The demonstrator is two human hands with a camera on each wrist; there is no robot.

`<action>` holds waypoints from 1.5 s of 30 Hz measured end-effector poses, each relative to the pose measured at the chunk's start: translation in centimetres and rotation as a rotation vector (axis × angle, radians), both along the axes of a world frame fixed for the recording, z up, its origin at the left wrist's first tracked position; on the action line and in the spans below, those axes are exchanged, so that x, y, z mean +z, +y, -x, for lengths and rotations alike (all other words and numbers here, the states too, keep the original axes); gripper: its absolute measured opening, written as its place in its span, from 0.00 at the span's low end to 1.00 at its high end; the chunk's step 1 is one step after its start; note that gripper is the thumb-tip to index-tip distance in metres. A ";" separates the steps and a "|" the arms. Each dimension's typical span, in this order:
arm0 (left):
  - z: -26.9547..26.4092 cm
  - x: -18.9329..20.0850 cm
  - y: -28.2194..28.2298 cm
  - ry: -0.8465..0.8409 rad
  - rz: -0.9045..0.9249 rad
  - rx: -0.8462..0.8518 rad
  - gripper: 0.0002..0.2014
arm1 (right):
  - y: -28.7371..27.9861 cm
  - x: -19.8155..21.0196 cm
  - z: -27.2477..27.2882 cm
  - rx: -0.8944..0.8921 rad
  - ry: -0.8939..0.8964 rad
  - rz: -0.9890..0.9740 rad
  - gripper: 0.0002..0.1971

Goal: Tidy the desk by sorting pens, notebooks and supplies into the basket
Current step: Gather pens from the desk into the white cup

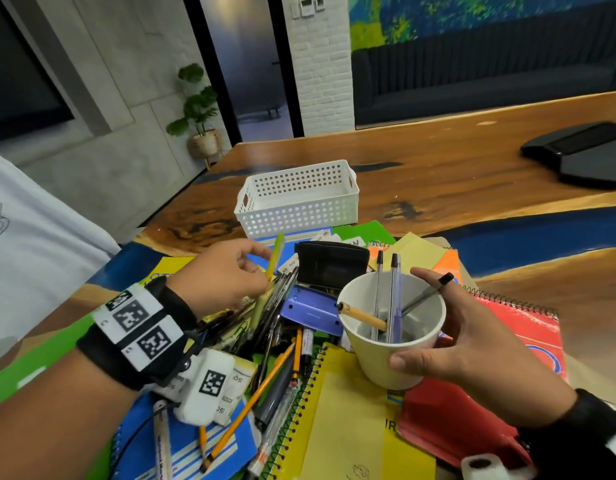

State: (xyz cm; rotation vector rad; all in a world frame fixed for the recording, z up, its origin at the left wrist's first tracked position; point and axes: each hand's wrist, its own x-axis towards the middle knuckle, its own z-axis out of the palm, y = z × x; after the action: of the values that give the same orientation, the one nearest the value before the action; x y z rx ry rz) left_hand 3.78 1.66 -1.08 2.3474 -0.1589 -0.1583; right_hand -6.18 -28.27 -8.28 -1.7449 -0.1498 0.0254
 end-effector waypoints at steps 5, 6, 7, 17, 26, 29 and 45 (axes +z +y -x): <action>2.0 2.9 -2.3 -0.005 0.556 -0.141 0.15 | 0.0 0.0 0.1 0.011 0.001 0.000 0.57; 2.4 3.2 -2.8 0.010 0.651 -0.174 0.13 | 0.0 0.0 0.1 0.012 0.002 -0.005 0.57; 2.7 3.3 -3.3 0.012 0.710 -0.201 0.12 | 0.0 -0.1 0.0 0.013 0.003 -0.012 0.57; 4.1 2.3 -6.1 0.018 0.778 -0.289 0.11 | 0.1 -0.2 -0.1 0.009 0.003 -0.052 0.57; 4.1 1.1 -6.3 0.042 0.705 -0.300 0.12 | 0.1 -0.1 -0.1 0.013 0.009 -0.048 0.57; 4.0 0.8 -6.3 0.044 0.660 -0.306 0.14 | 0.1 -0.1 -0.1 0.017 0.003 -0.037 0.57; -0.6 -1.0 2.4 0.013 -1.012 -0.155 0.18 | 0.1 0.0 -0.2 0.017 -0.008 -0.041 0.55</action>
State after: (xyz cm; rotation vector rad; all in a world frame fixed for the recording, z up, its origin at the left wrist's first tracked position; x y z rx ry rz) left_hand 4.42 4.05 -2.10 3.3378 -0.3070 -0.4023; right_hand -6.01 -28.18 -8.28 -1.7026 -0.1699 0.0277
